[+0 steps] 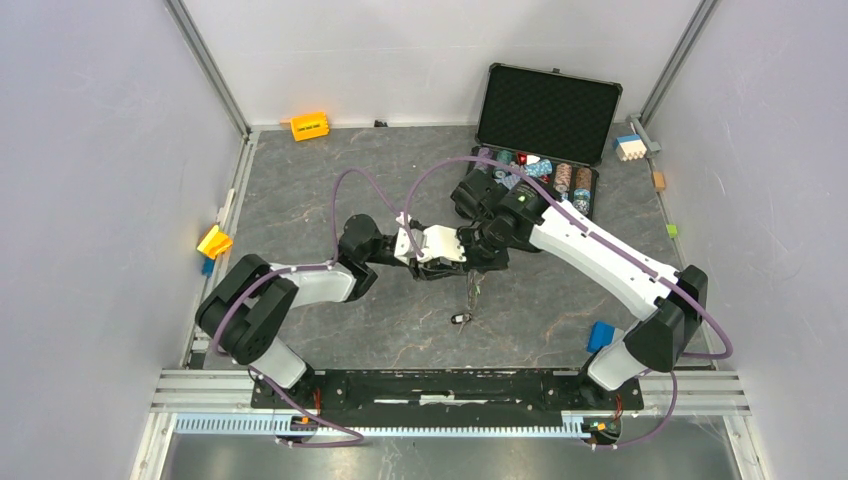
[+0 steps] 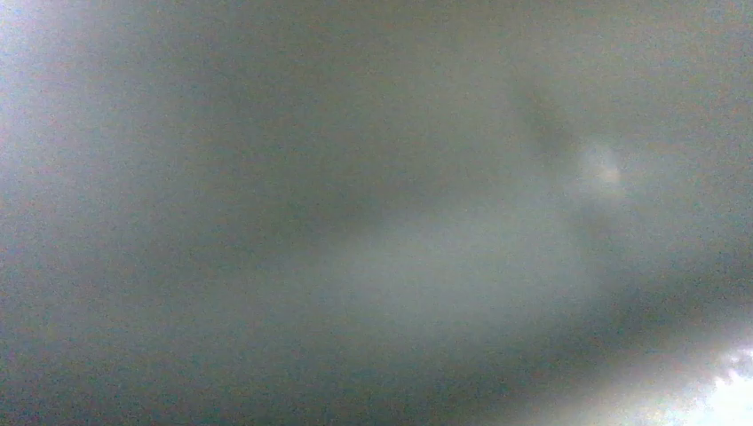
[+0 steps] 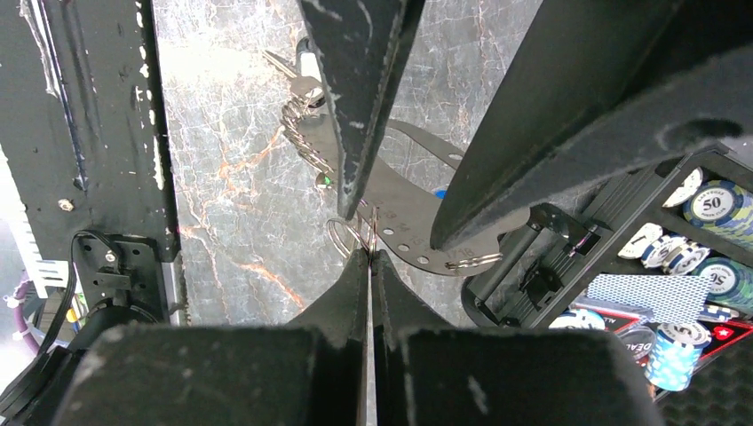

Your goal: Put the keys on the keyring

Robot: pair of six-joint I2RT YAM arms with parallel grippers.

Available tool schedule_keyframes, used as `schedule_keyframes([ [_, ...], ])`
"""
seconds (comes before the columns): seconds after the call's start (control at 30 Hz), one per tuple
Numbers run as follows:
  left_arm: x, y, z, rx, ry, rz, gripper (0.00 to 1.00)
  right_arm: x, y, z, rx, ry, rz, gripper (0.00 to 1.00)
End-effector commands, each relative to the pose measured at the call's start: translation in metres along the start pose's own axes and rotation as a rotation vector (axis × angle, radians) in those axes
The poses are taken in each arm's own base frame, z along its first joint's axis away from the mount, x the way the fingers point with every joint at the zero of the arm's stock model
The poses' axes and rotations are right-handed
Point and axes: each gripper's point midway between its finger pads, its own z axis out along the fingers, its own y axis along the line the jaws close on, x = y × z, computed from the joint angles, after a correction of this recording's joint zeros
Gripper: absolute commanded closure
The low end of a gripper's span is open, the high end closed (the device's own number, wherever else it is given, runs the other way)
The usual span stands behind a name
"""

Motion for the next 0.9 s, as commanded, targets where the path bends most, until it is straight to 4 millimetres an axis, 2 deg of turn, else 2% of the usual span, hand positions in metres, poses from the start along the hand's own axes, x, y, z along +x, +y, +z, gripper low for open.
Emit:
schedule_keyframes([
  [0.0,0.003,-0.002,0.0,-0.014,-0.037,0.042,0.59,-0.026,-0.011,-0.019,0.071,-0.136,-0.026,1.0],
  [0.57,0.004,-0.001,0.01,-0.035,-0.046,0.032,0.59,-0.032,-0.011,-0.024,0.077,-0.186,-0.008,1.0],
  [0.87,0.005,-0.008,0.009,-0.018,-0.071,0.036,0.6,-0.034,-0.011,-0.027,0.085,-0.215,-0.003,1.0],
])
